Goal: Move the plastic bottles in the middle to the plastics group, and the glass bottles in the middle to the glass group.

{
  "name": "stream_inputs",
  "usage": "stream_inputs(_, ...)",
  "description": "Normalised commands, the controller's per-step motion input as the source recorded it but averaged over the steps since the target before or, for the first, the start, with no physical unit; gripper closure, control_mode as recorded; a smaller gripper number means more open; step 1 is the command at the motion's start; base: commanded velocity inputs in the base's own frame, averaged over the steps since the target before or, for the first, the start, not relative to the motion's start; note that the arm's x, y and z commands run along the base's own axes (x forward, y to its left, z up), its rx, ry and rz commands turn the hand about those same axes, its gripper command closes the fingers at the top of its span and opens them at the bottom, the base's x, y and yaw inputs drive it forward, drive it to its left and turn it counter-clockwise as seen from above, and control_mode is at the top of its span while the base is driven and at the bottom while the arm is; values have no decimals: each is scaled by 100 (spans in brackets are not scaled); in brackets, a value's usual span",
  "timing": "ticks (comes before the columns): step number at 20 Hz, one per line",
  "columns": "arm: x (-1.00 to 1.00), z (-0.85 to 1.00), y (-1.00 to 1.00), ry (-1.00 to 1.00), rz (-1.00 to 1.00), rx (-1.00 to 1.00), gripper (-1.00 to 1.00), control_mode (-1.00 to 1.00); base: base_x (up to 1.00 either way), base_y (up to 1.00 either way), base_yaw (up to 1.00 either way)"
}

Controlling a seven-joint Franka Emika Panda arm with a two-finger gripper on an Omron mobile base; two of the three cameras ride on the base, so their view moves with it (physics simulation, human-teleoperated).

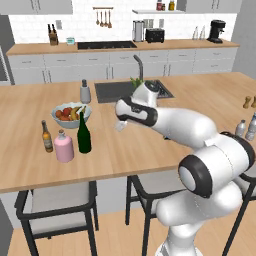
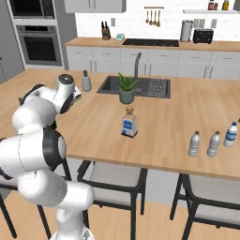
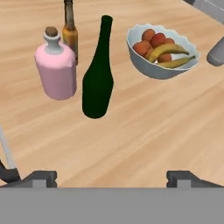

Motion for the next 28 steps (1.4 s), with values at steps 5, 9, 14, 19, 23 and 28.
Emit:
stream_inputs(5,-7,18,-32,24,-55,-9,-100,-100,0,0,0)
stream_inputs(9,0,-1,-87,27,-52,0,-100,-100,0,0,0)
stream_inputs(14,0,0,-96,24,-46,0,-100,-100,0,0,0)
stream_inputs(19,0,0,-100,19,-41,0,-100,-100,0,0,0)
stream_inputs(23,0,0,-100,17,-38,0,-100,-100,0,0,0)
stream_inputs(28,0,-2,-96,11,-32,0,-100,-100,0,0,0)
